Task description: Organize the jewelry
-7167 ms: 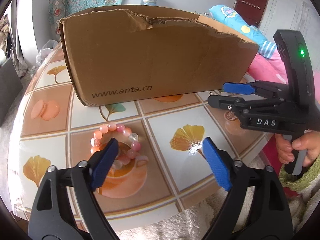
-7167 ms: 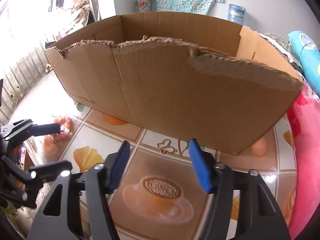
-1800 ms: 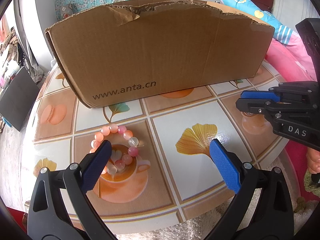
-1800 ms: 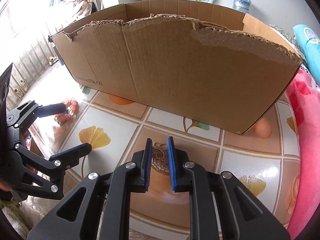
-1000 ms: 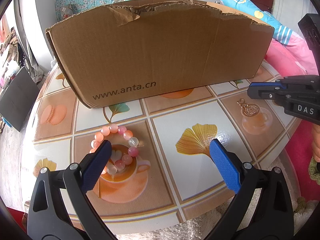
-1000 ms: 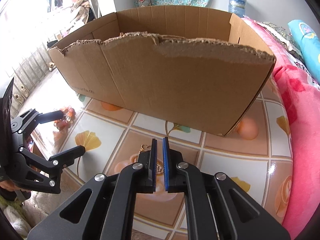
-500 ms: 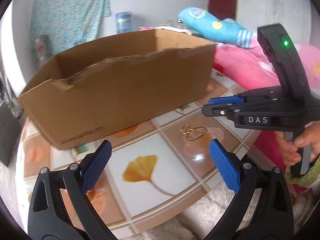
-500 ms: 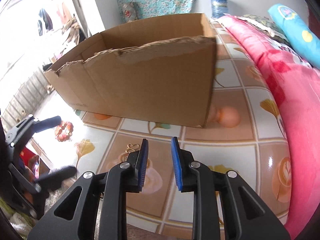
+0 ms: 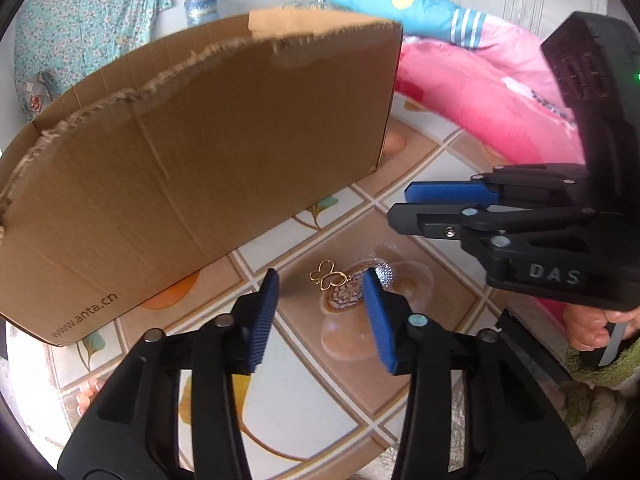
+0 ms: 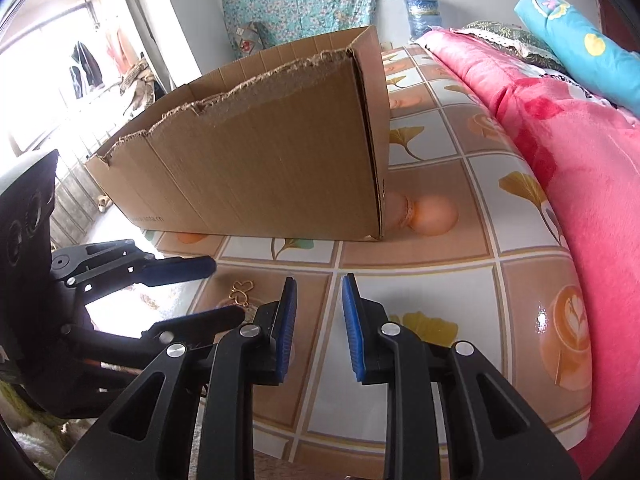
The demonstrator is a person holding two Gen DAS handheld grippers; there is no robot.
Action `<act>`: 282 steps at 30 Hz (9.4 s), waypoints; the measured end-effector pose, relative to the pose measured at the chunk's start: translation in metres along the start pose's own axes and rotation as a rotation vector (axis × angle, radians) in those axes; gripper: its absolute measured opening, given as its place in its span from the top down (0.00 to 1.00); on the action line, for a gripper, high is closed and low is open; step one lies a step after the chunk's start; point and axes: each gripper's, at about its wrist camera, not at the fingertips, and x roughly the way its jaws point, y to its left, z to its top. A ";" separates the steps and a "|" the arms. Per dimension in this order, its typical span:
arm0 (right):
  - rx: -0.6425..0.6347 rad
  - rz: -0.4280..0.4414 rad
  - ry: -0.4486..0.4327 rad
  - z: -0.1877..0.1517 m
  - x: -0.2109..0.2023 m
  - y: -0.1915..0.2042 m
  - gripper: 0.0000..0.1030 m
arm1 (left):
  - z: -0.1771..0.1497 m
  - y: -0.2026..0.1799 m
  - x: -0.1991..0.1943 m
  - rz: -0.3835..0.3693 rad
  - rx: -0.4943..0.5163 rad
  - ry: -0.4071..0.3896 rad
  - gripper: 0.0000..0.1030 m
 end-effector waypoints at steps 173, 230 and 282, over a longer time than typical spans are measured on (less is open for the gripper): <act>-0.384 0.012 0.344 0.220 0.096 0.047 0.90 | 0.086 0.180 -0.008 -0.180 -0.266 0.374 0.76; 0.041 -0.187 0.207 0.096 -0.006 0.085 0.12 | 0.015 0.138 -0.111 0.377 -0.574 0.157 0.08; 0.048 -0.208 0.216 0.100 -0.005 0.084 0.11 | 0.019 0.136 -0.104 0.348 -0.573 0.176 0.08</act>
